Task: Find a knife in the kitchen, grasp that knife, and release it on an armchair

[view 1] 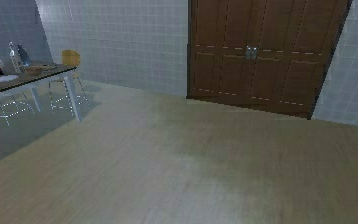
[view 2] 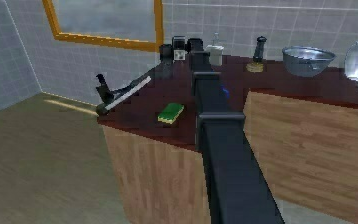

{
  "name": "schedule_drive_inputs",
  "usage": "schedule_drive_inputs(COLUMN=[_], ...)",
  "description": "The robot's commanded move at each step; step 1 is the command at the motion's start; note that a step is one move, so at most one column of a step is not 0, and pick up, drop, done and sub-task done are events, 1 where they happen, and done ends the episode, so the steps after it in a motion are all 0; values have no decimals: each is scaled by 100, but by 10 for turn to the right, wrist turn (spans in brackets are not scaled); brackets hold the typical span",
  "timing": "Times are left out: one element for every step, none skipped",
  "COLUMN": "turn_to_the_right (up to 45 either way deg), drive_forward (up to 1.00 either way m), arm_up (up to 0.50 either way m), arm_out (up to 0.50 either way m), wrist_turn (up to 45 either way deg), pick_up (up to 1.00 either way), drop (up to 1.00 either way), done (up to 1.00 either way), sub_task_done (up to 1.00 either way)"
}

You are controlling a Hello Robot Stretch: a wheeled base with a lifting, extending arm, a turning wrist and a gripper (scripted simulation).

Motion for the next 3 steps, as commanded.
schedule_drive_inputs(turn_to_the_right=[0, 0, -450], drive_forward=[0, 0, 0], arm_up=[0, 0, 0], arm_out=[0, -48, 0], wrist_turn=[-330, 0, 0], pick_up=[0, 0, 0], drop=[0, 0, 0], done=[0, 0, 0], sub_task_done=[0, 0, 0])
